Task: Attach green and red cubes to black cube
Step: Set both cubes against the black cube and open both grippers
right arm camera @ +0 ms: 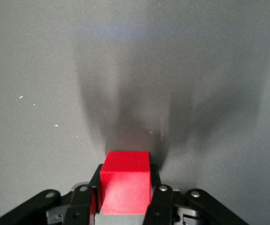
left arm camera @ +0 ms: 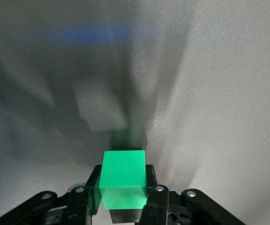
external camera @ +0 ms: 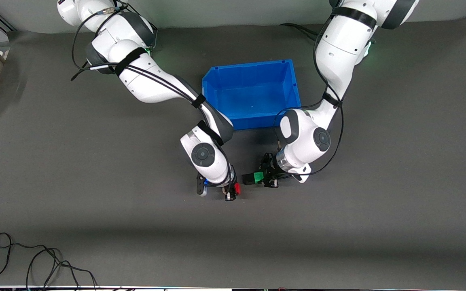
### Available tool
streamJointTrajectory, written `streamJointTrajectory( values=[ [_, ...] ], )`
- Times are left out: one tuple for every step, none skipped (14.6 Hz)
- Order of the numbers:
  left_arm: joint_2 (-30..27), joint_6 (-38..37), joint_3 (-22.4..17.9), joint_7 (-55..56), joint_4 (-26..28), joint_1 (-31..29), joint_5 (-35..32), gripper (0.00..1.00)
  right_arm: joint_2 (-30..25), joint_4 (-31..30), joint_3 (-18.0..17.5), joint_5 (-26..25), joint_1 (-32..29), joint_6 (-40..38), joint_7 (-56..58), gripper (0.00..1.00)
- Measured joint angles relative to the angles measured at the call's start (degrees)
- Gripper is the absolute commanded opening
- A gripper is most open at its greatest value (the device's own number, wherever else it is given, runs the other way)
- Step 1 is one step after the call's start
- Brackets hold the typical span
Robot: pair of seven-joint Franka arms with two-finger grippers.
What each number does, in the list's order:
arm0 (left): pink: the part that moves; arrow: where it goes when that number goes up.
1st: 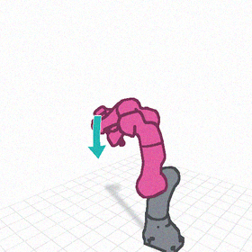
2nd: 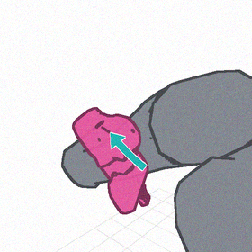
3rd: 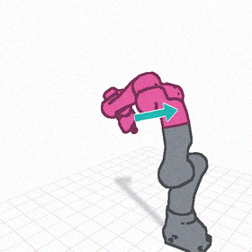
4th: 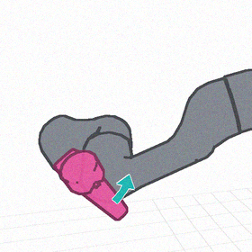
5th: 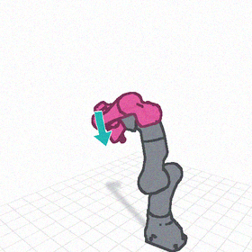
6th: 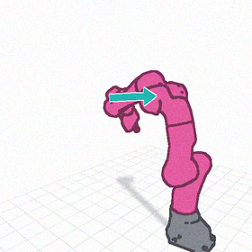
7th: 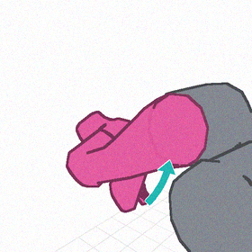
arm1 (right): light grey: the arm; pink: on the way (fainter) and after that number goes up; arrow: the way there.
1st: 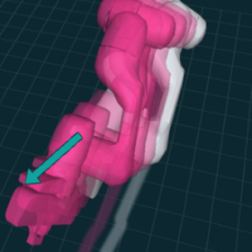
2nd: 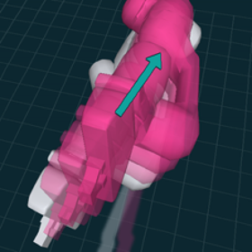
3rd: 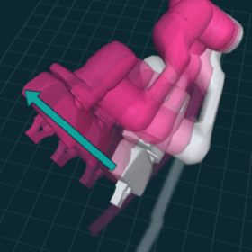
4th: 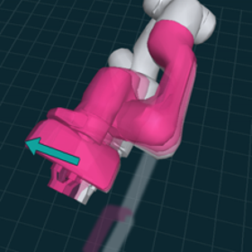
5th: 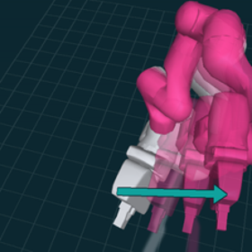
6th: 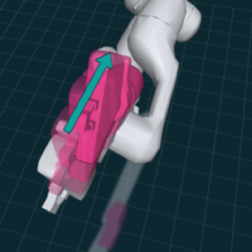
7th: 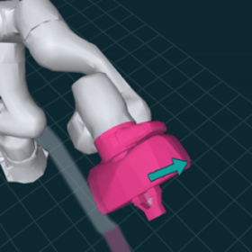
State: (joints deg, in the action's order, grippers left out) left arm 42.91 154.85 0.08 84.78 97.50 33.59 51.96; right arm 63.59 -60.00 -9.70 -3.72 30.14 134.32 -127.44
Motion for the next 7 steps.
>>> streamJointTrajectory(
  values=[
    [0.0, 0.0, -0.1, 0.0, 0.0, 0.0, 0.0, 0.2, 0.0, 0.0, -0.4, 0.0, 0.0, 0.0, -0.7, 0.19],
    [0.0, 0.0, -0.1, 0.1, 0.0, 0.0, 0.0, 0.24, 0.1, 0.0, -0.7, 0.0, 0.0, 0.0, -1.4, 0.19],
    [0.0, 0.0, -0.2, 0.2, -0.1, 0.0, 0.0, 0.53, 0.1, 0.0, -1.1, 0.0, 0.0, -0.4, -2.2, 0.19],
    [0.0, 0.0, -0.2, 0.4, -0.2, 0.0, 0.0, 0.55, 0.1, 0.0, -1.3, 0.0, 0.1, -0.9, -2.8, 0.19],
    [0.1, 0.0, -0.2, 0.5, -0.3, 0.0, 0.0, 0.55, 0.1, 0.1, -1.5, 0.0, 0.2, -1.4, -3.4, 0.19],
    [0.2, 0.0, -0.2, 0.6, -0.5, 0.0, 0.0, 0.56, 0.1, 0.2, -1.6, 0.0, 0.4, -1.9, -4.3, 0.19],
    [0.2, 0.0, -0.2, 0.6, -0.6, 0.0, 0.0, 0.6, 0.1, 0.2, -1.7, 0.0, 0.4, -2.2, -5.2, 0.19]
  ],
)
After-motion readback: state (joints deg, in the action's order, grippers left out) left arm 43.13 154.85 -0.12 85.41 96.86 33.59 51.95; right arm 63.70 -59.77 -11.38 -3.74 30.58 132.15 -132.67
